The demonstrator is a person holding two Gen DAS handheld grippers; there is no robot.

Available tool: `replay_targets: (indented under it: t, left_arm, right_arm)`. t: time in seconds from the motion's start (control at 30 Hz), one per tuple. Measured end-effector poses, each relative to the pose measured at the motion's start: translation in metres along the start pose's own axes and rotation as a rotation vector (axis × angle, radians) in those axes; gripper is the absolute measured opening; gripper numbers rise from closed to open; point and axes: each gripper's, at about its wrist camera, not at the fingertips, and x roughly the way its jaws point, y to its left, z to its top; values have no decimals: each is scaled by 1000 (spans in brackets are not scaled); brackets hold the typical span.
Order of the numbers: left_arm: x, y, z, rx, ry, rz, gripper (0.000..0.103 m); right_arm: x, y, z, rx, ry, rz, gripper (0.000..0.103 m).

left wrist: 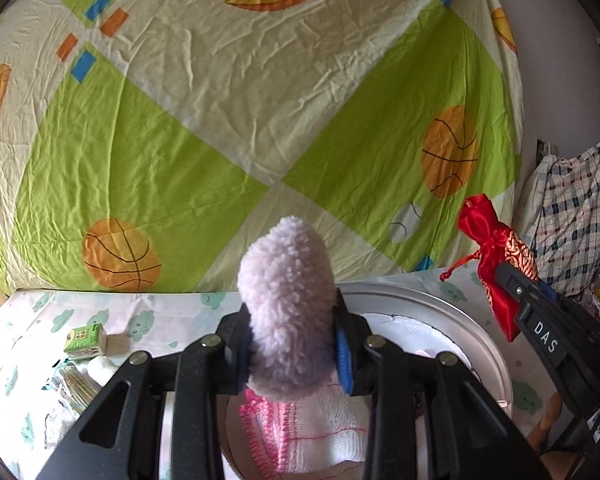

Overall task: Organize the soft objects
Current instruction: 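Lower the fluffy ball and red pouch into the tin and open both tools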

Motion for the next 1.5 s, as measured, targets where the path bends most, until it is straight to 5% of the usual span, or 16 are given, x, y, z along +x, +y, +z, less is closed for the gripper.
replay_targets:
  t: [0.23, 0.53, 0.8, 0.87, 0.93, 1.0, 1.17, 1.33, 1.5]
  left_arm:
    - [31, -23, 4, 33, 105, -14, 32]
    - [89, -46, 0, 47, 333, -2, 32]
    - [110, -56, -6, 71, 461, 0, 33]
    - [110, -59, -6, 85, 469, 13, 42]
    - [112, -57, -7, 76, 485, 23, 69]
    - [113, -56, -8, 74, 498, 35, 74]
    - [96, -57, -8, 106, 412, 105, 83]
    - [68, -33, -1, -19, 266, 128, 91]
    - [52, -23, 0, -67, 166, 140, 94]
  right_arm:
    - [23, -4, -2, -49, 74, -32, 24]
    - [51, -10, -9, -60, 221, -31, 24]
    - [54, -8, -11, -90, 243, -24, 24]
    - [56, -7, -13, -89, 255, -4, 24]
    - [58, -5, -15, -94, 267, 24, 30]
    - [56, 0, -17, -115, 267, 21, 36]
    - [50, -6, -15, -53, 262, 40, 54]
    - [36, -8, -9, -8, 192, 61, 75]
    - [28, -5, -7, -7, 170, 73, 77]
